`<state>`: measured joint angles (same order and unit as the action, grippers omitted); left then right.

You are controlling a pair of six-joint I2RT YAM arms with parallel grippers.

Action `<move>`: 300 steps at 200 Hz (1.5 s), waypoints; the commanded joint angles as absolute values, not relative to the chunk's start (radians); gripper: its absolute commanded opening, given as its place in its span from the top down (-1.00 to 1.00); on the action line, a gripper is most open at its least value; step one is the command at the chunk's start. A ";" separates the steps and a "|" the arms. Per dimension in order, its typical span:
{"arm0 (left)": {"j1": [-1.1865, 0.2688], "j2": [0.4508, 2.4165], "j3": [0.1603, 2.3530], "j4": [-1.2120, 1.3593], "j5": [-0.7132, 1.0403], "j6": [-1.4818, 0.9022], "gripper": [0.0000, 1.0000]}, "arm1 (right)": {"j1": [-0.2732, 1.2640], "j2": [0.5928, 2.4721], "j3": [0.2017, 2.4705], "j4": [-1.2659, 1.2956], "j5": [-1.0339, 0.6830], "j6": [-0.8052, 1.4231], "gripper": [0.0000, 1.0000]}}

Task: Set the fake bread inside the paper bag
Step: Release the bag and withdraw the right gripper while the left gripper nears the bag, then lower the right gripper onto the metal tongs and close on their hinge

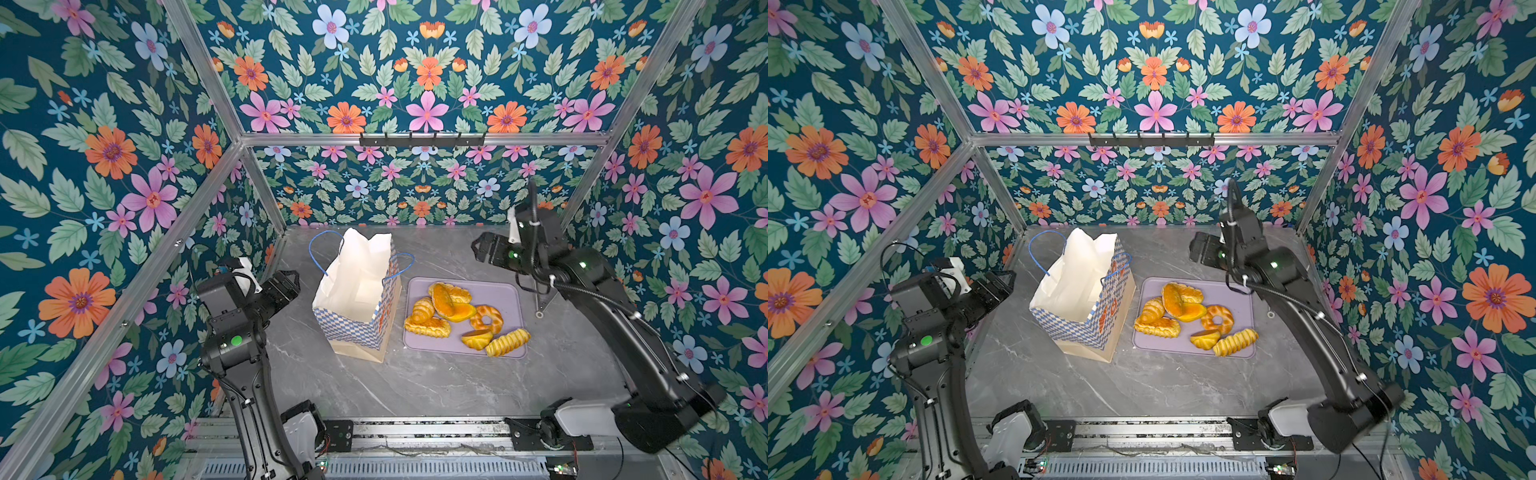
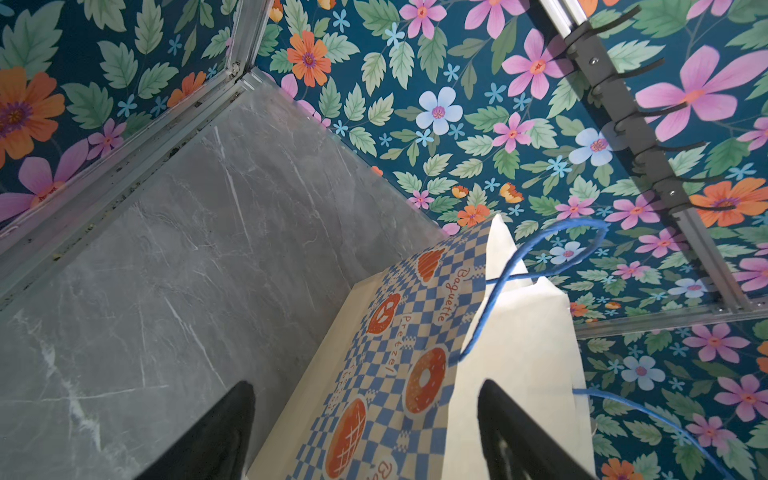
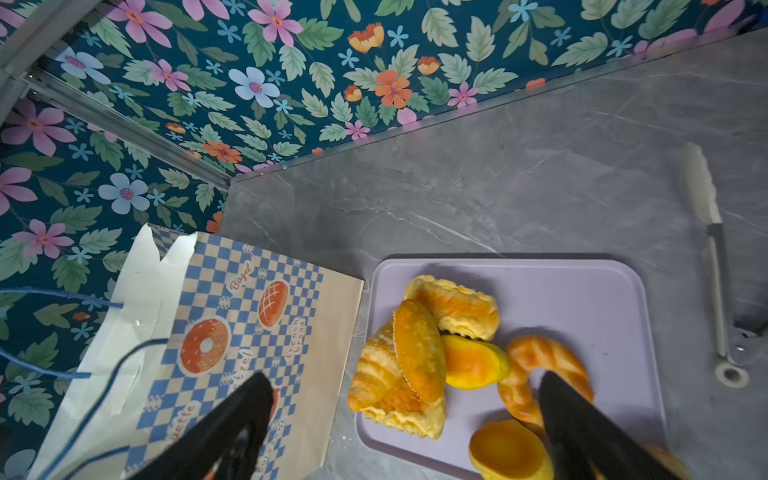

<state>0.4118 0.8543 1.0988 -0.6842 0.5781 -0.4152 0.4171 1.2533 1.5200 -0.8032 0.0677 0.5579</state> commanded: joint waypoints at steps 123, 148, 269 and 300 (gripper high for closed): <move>0.002 1.017 1.099 -0.640 0.230 -0.315 -0.64 | -0.235 1.325 1.071 -0.740 -0.131 0.456 -0.89; 0.001 1.010 1.070 -0.624 0.264 -0.317 -0.64 | -0.235 1.437 1.090 -0.705 -0.084 0.436 -0.80; 0.001 0.971 1.002 -0.592 0.268 -0.328 -0.64 | -0.236 1.803 1.247 -0.652 -0.009 0.344 -0.62; 0.002 0.969 0.995 -0.591 0.269 -0.331 -0.64 | -0.236 1.835 1.272 -0.645 -0.004 0.336 -0.66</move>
